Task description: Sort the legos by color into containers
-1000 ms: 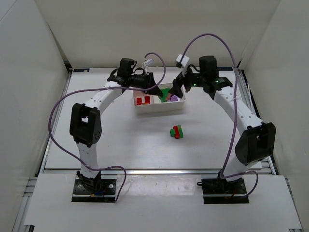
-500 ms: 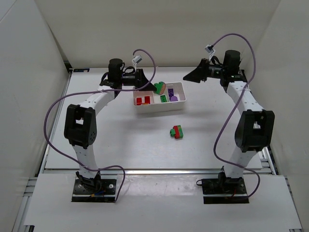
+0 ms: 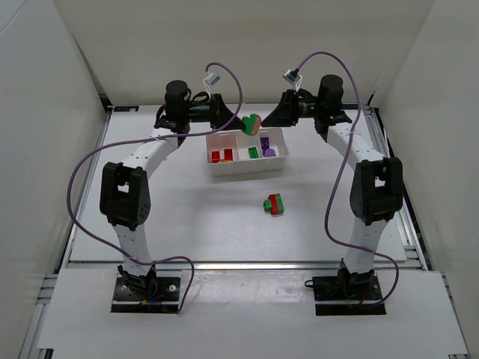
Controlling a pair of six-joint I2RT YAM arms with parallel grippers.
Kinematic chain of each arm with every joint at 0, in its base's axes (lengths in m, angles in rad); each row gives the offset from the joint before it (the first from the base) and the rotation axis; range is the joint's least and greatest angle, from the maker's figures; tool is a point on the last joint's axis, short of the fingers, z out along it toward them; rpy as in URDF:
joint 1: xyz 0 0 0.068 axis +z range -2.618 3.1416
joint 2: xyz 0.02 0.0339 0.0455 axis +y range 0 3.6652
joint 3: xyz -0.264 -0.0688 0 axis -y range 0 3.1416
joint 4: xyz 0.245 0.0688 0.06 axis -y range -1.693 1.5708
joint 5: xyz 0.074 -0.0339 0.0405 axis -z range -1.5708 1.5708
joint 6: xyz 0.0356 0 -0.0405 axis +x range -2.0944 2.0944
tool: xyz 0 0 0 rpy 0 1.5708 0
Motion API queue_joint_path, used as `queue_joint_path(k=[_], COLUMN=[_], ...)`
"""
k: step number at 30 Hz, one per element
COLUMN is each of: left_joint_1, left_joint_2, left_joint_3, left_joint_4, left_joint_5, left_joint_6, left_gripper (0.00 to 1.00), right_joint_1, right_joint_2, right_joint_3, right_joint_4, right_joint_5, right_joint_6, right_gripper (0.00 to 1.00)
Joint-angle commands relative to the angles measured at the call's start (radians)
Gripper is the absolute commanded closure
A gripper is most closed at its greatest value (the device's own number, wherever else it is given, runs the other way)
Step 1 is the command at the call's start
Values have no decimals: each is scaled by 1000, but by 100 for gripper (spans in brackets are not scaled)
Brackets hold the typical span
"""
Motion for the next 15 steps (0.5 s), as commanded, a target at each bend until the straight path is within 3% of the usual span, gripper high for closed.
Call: queue_joint_path(k=[1,7,15], left_joint_1=[14,19,22], left_joint_2=[-42,-39,-36], left_joint_3=[36,35,32], left_joint_4=[38,61,81], left_joint_5=[25,24,28], left_joint_6=[-27,-45,-57], left_gripper=[90,90,90], right_joint_1=[8,45,71], right_joint_2=[4,19,36], right_joint_3=[54,83,102], right_joint_4=[80,73,7], right_joint_5=[-31,-39,-36], right_joint_6=[33,19,-30], right_gripper=[30,46,41])
